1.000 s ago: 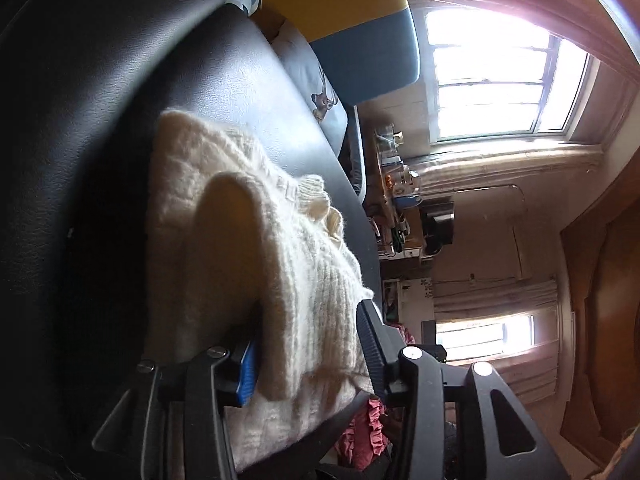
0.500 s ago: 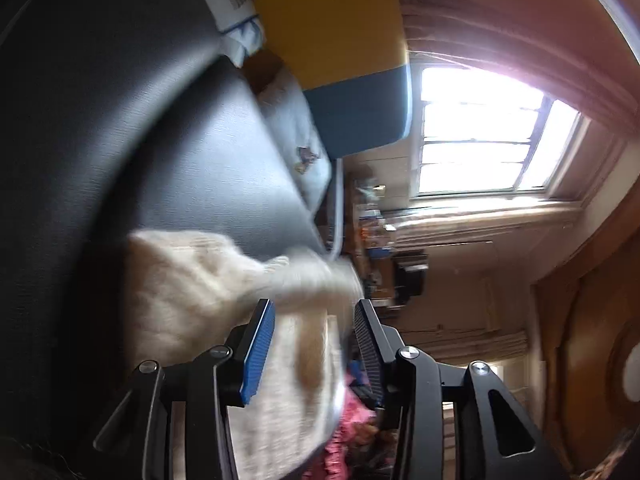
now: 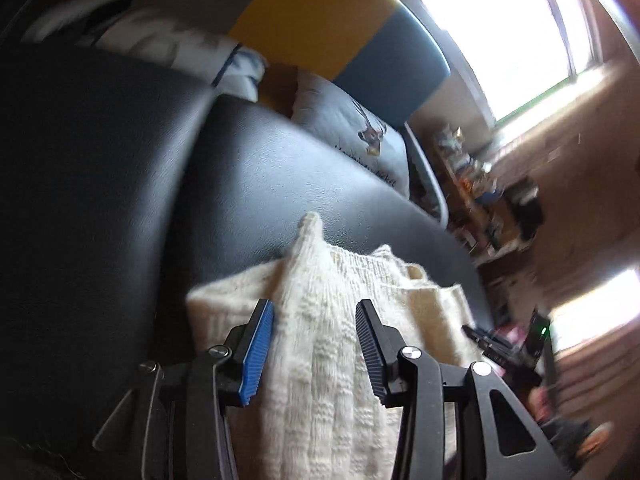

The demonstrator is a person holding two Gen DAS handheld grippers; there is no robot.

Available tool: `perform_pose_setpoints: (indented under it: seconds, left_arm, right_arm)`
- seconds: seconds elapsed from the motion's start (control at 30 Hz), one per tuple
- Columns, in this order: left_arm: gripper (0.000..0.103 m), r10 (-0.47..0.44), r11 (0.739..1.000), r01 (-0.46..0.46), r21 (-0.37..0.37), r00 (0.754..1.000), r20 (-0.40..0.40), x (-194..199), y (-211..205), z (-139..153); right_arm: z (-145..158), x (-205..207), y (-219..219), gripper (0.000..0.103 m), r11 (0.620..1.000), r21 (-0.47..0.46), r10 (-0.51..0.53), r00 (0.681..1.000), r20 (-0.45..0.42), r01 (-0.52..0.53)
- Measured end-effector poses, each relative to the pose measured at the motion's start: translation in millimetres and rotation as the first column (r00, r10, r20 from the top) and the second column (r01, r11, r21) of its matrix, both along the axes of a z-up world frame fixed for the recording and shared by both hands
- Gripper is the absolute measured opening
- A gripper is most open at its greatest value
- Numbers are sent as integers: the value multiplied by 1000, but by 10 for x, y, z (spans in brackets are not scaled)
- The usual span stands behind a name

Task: Fold clothes
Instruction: 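Fold the sweater over with the right gripper while the left gripper holds the other end, then release the sweater and press the folded bundle flat with both open grippers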

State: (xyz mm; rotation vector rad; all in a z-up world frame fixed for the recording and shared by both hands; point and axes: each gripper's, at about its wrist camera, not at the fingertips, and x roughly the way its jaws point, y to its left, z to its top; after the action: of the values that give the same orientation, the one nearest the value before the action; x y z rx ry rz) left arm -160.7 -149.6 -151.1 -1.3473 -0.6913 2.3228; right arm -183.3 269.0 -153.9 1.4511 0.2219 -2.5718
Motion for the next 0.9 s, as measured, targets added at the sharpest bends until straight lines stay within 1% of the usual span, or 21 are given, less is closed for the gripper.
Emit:
perform_pose_setpoints:
  seconds: [0.07,0.13,0.17,0.2,0.23,0.3,0.33,0.4,0.43,0.5,0.53,0.57,0.63,0.67,0.73,0.77,0.8,0.87,0.9]
  left_arm:
    - [44,-51,996,51,-75,999,-5,-44,117,4]
    - [45,-100,984,101,-144,995,12,-107,233,-59]
    - [44,-123,976,126,-177,992,23,-139,290,-94]
    - [37,-127,973,129,-189,992,22,-140,297,-113]
    - [18,-126,972,127,-197,992,19,-134,292,-128]
    - [8,-105,979,102,-175,994,-3,-60,218,-93]
    - [5,-79,983,72,-168,996,-33,26,160,-34]
    - [5,-28,988,20,-152,998,-52,124,87,-1]
    - [5,-1,989,-5,-145,999,-40,150,44,-39]
    - [6,24,991,-23,-135,1000,1,146,-30,-182]
    - [10,38,991,-37,-128,999,6,133,-47,-203]
    - [11,61,993,-59,-106,998,24,110,-82,-204]
    - [16,98,992,-94,-89,994,41,93,-118,-140]
    - [17,103,989,-100,-107,995,19,115,-116,-61]
    - [17,98,985,-102,-138,995,-36,176,-98,102]
    - [17,89,985,-97,-144,994,-61,209,-84,174]
    - [17,71,985,-85,-153,993,-97,255,-65,256]
    - [19,6,984,-33,-173,988,-153,299,18,389]
    - [20,-34,982,3,-190,987,-159,280,99,429]
  right_arm:
    - [-27,20,-90,30,997,69,16,1000,-15,-15]
    - [-41,31,-150,24,993,111,29,999,-23,-26]
    - [-39,40,-174,23,990,133,38,999,-27,-34]
    - [-28,55,-189,21,986,158,49,998,-32,-43]
    - [-16,69,-204,18,982,183,60,998,-36,-53]
    - [45,68,-222,14,972,231,62,996,-62,-46]
    - [54,56,-202,13,971,239,50,996,-70,-32]
    - [12,18,-102,13,976,219,5,998,-64,9]
    - [-9,-1,-53,13,977,209,-17,998,-61,30]
    - [-51,-39,46,13,979,189,-62,997,-54,71]
    - [-72,-58,96,13,979,179,-84,995,-51,92]
    - [-69,-77,125,13,980,166,-104,993,-48,111]
    - [30,-80,142,13,984,122,-120,991,-59,127]
    - [79,-68,158,13,986,109,-122,990,-66,129]
    - [178,-45,191,19,988,85,-125,989,-81,132]
    - [237,-44,180,21,989,75,-123,988,-97,130]
    - [307,-54,139,25,990,69,-116,986,-123,125]
    - [457,-50,29,35,994,48,-93,981,-172,103]
    - [521,-29,-75,47,997,14,-66,981,-185,70]
